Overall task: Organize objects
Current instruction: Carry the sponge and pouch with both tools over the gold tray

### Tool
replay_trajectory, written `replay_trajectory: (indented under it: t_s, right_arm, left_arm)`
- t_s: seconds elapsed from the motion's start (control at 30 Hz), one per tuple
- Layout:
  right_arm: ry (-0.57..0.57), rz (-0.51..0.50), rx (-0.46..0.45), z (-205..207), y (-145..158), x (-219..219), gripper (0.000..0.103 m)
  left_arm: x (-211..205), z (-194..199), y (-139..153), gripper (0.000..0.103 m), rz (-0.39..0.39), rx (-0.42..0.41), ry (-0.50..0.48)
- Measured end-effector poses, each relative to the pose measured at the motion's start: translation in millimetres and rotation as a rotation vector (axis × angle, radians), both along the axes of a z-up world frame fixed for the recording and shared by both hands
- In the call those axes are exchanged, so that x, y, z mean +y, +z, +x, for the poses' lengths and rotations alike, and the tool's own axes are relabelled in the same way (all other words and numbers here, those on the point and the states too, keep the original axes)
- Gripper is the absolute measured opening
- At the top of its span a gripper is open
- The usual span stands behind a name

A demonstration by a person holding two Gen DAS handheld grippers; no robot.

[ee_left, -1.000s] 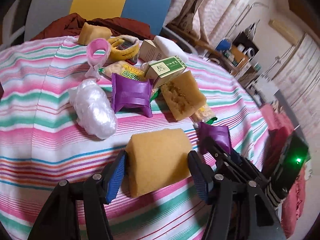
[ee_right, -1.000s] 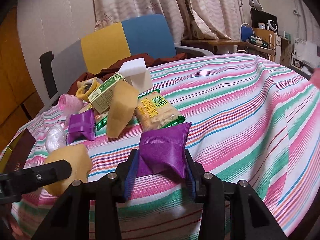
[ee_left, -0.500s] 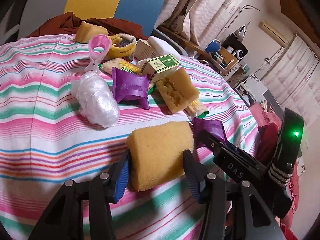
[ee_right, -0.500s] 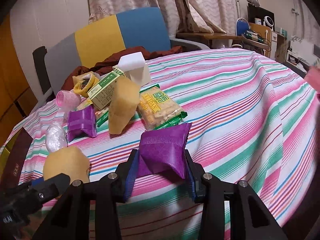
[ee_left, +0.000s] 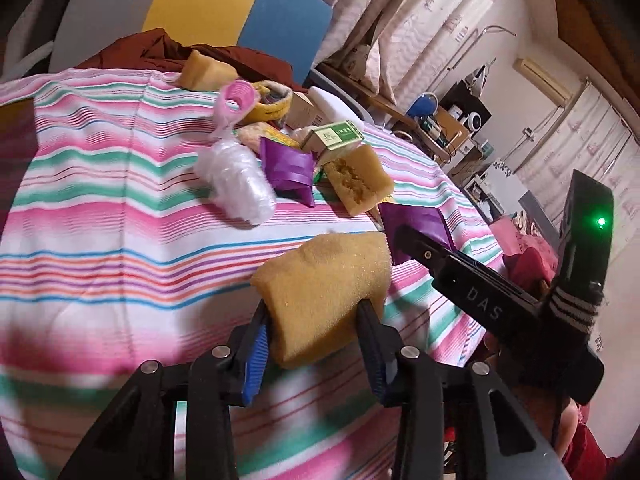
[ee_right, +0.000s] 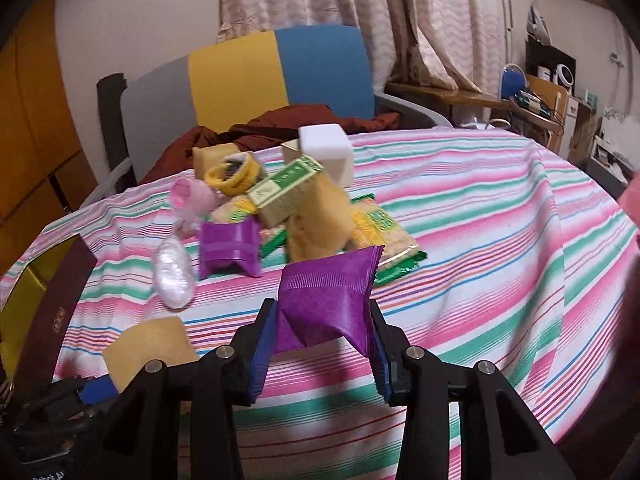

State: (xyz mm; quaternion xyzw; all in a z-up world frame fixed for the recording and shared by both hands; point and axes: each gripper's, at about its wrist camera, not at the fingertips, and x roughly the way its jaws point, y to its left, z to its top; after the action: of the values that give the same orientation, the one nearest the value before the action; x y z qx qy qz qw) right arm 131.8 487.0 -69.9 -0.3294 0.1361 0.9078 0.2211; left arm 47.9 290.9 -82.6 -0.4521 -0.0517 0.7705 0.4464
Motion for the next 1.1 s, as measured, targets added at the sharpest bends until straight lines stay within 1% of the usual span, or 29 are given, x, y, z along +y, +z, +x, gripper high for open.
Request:
replay_trajectory:
  t_s: [0.17, 0.33, 0.47, 0.57, 0.67, 0.8, 0.93, 1.1]
  right_arm:
    - [0.011, 0.002, -0.008, -0.4, 2.6, -11.8, 0.043]
    - [0.049, 0.004, -0.01, -2.2, 8.1, -31.0, 0.043]
    - [0.118, 0.002, 0.001, -8.5, 15.5, -57.7, 0.043]
    - [0.167, -0.018, 0.008, -13.7, 18.5, -77.1, 0.043]
    - [0.228, -0.044, 0.029, -19.4, 24.6, -102.3, 0.043]
    - [0.311, -0.073, 0.063, -28.3, 34.9, -137.1, 0.043]
    - [0.4, -0.098, 0.083, -39.1, 43.4, -172.6, 0.043]
    - [0.531, -0.108, 0.063, -57.3, 44.5, -220.1, 0.043]
  left_arm:
    - [-25.1, 2.0, 3.7, 0.041, 0.024, -0.007, 0.028]
    - [-52.5, 8.2, 11.7, 0.041, 0.044, 0.019, 0.045]
    - [-84.6, 10.7, 23.4, 0.041, 0.076, 0.039, 0.084]
    - [-110.2, 13.4, 35.7, 0.041, 0.09, 0.083, 0.125]
    - [-138.5, 9.3, 44.6, 0.041, 0.097, 0.109, 0.179]
    - [-181.3, -7.1, 47.3, 0.041, 0.097, 0.094, 0.283]
    - [-217.3, -20.7, 49.1, 0.041, 0.082, 0.109, 0.372]
    - [-256.8, -41.0, 44.3, 0.042, 0.053, 0.116, 0.494]
